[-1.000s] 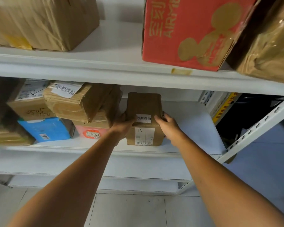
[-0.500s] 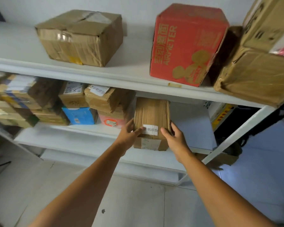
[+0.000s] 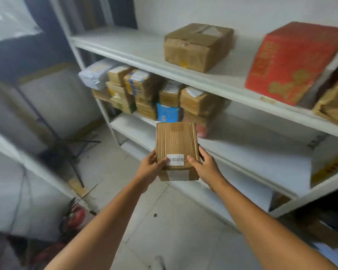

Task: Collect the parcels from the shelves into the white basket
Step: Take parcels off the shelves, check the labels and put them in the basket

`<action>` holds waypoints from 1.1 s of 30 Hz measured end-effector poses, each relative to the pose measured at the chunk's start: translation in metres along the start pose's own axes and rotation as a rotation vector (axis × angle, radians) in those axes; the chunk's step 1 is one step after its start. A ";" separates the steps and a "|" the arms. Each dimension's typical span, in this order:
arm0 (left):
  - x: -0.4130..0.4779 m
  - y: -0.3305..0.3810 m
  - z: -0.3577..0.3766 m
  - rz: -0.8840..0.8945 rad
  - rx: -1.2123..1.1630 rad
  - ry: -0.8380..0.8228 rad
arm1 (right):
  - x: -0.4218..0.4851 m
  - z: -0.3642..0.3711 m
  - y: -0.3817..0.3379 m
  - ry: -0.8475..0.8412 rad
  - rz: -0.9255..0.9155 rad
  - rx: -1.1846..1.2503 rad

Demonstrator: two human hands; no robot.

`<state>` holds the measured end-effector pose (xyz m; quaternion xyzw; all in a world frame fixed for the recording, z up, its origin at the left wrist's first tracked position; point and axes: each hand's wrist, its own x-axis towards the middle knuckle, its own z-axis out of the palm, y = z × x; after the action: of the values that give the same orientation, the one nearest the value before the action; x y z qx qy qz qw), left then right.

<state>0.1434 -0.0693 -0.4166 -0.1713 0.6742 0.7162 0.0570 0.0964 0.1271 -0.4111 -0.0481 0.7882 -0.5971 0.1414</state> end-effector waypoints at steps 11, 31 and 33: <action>-0.045 0.012 -0.190 0.128 -0.074 0.535 | 0.072 0.207 -0.081 -0.505 -0.175 -0.142; -0.206 -0.069 -0.101 -0.112 -0.228 1.560 | -0.002 0.303 -0.068 -1.540 -0.362 -0.246; -0.228 -0.078 -0.071 -0.103 -0.320 1.657 | -0.028 0.301 -0.060 -1.648 -0.402 -0.274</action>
<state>0.3933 -0.0981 -0.4192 -0.6777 0.3797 0.4424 -0.4482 0.2013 -0.1620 -0.4234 -0.6216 0.4757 -0.2852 0.5532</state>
